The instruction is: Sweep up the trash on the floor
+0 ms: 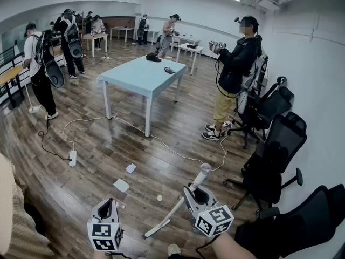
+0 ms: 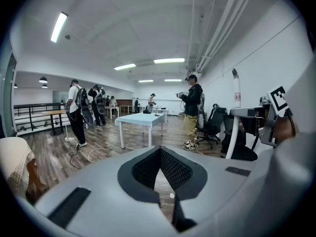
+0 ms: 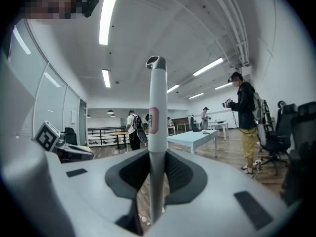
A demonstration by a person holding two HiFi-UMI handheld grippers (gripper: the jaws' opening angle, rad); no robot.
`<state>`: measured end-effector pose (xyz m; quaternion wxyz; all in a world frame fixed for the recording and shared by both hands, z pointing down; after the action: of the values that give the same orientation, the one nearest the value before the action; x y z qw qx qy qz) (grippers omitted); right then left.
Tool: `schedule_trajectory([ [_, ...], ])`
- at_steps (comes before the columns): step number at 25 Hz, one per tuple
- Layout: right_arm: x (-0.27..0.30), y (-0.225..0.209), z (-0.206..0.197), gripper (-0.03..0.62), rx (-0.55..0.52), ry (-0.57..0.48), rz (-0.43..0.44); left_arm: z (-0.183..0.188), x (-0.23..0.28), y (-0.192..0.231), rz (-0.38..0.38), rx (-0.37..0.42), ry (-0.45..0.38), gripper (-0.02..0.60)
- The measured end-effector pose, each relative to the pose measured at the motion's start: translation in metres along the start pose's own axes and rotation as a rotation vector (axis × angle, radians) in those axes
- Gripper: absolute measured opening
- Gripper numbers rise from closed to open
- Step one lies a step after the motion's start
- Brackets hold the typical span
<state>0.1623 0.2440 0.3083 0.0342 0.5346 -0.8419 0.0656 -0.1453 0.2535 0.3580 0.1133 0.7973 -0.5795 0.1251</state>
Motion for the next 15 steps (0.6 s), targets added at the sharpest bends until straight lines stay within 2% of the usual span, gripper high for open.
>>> schedule_trajectory([
  [5, -0.011, 0.000, 0.004, 0.094, -0.039, -0.009, 0.035, -0.002, 0.003, -0.031, -0.016, 0.020, 0.006, -0.003],
  [15, -0.017, -0.021, 0.009, 0.094, -0.141, -0.020, 0.013, 0.006, 0.001, -0.052, -0.003, 0.023, 0.007, -0.003],
])
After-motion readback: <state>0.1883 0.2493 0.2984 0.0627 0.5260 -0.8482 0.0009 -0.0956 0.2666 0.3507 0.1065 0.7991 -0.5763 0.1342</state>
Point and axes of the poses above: the fingertips, and each gripper's own axes: x forward along the fingers, y to its left, z out of its top, the point moved 6 cm from there along -x, backward along the fingers
